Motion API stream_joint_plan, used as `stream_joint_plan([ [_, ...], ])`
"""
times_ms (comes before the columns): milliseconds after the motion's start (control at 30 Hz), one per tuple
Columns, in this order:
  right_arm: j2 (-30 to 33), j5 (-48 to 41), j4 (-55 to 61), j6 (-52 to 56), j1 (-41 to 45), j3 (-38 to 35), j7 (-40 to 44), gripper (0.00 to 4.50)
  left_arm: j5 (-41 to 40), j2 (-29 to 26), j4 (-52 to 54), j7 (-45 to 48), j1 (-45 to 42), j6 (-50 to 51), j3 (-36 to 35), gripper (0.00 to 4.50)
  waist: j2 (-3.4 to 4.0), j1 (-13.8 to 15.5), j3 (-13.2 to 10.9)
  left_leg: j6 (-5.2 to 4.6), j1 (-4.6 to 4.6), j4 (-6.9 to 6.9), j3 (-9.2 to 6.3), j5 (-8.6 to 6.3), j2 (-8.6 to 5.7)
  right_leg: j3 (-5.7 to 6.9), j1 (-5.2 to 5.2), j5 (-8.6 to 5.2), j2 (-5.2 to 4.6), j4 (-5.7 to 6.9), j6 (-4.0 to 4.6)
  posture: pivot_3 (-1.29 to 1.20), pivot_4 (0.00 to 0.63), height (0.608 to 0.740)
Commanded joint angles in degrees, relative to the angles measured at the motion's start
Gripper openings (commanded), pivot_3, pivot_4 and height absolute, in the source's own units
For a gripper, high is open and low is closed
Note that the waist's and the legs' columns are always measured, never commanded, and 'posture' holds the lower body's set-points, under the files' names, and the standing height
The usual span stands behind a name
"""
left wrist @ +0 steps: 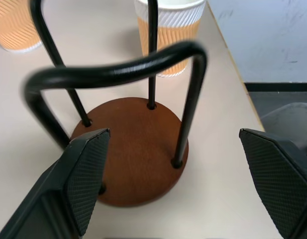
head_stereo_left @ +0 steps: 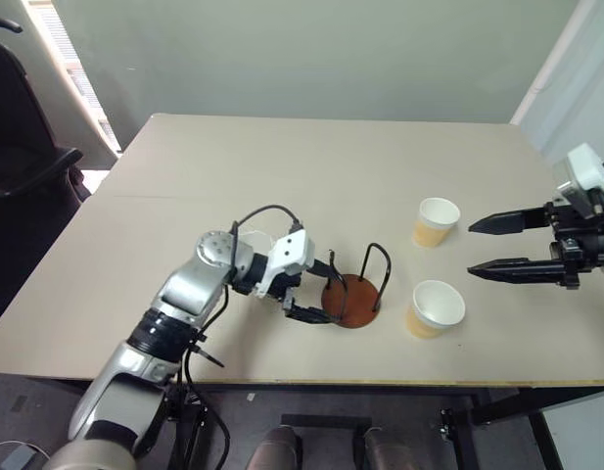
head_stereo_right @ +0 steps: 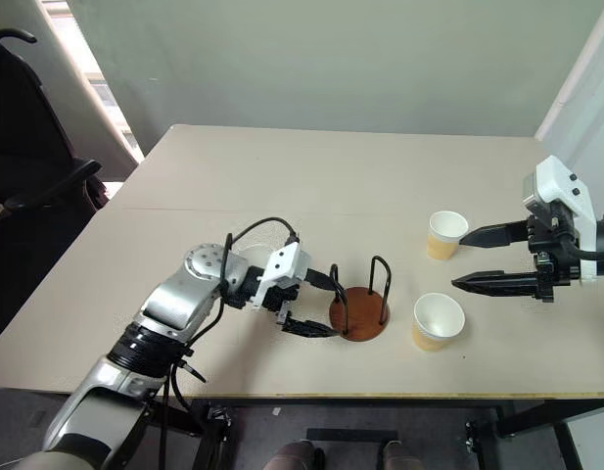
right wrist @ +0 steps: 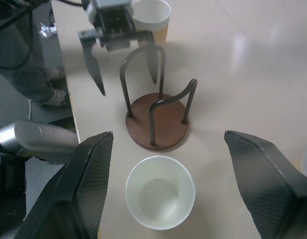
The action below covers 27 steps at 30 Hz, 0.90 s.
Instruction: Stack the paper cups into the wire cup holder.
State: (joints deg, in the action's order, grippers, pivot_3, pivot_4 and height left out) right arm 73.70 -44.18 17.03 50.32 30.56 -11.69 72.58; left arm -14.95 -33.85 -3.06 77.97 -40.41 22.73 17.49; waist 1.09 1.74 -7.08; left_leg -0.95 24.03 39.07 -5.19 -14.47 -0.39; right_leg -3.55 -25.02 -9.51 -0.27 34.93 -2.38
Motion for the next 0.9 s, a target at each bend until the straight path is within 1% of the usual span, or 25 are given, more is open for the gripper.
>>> stream_joint_plan([
  [33, 0.01, 3.44, -2.36, -3.66, 5.03, 2.86, 0.46, 3.72, -0.78, -2.51, 4.02, 1.93, -1.06, -0.12, -1.23, 4.49, 0.00, -0.06, 0.00, -0.01, 0.00, 0.00, -0.01, -0.01, 0.01, 0.00, 0.00, 0.00, 0.00, 0.00, 0.00, 0.00, 0.150, 0.740],
  [167, -3.14, 10.72, -8.58, -8.28, 14.25, 11.09, 1.39, 3.72, -1.86, -5.32, 6.11, 4.04, -1.69, 0.77, -2.04, 4.49, 0.00, -0.30, 0.00, -0.05, -0.03, 0.02, -0.03, -0.04, 0.01, -0.01, -0.02, 0.01, -0.01, 0.04, 0.02, 0.00, 0.150, 0.740],
  [333, -8.52, 22.66, -17.54, -17.62, 21.78, 20.74, 3.30, 3.72, -6.42, -6.81, 7.14, 4.16, -4.48, 6.02, -5.84, 4.49, 0.01, -0.33, 0.00, -0.08, -0.01, 0.00, -0.12, -0.05, 0.05, 0.10, -0.10, 0.20, -0.01, 0.10, 0.17, 0.00, 0.150, 0.740],
  [433, -12.53, 32.51, -26.34, -25.95, 25.62, 27.32, 3.69, 3.72, -7.54, -8.49, 5.83, 3.43, -5.99, 7.19, -8.56, 4.49, 0.01, -0.49, 0.00, -0.08, 0.00, -0.02, -0.14, -0.05, 0.08, 0.14, -0.15, 0.31, -0.01, 0.11, 0.25, 0.00, 0.150, 0.740],
  [533, -16.67, 40.20, -35.75, -33.12, 29.10, 31.83, 3.71, 3.72, -9.18, -10.21, 5.72, 2.97, -6.13, 9.13, -11.15, 4.49, 0.03, -0.78, 0.01, -0.08, 0.00, -0.07, -0.14, -0.05, 0.09, 0.13, -0.20, 0.34, -0.01, 0.12, 0.27, 0.00, 0.150, 0.740],
  [700, -21.74, 47.75, -49.39, -41.38, 33.68, 34.68, 4.54, 3.72, -12.12, -14.10, 8.00, 3.21, -3.76, 12.32, -14.42, 4.49, 0.06, -0.93, -0.01, -0.04, 0.07, -0.20, -0.14, -0.03, 0.10, 0.14, -0.36, 0.35, -0.01, 0.12, 0.31, 0.00, 0.150, 0.740],
  [900, -26.85, 54.32, -63.41, -47.60, 38.94, 35.95, 4.17, 3.72, -14.63, -15.77, 9.22, 1.84, -1.60, 13.18, -17.35, 4.49, 0.06, -0.93, -0.01, 0.03, 0.10, -0.42, -0.14, 0.01, 0.11, 0.15, -0.46, 0.27, -0.01, 0.09, 0.44, 0.00, 0.150, 0.740],
])
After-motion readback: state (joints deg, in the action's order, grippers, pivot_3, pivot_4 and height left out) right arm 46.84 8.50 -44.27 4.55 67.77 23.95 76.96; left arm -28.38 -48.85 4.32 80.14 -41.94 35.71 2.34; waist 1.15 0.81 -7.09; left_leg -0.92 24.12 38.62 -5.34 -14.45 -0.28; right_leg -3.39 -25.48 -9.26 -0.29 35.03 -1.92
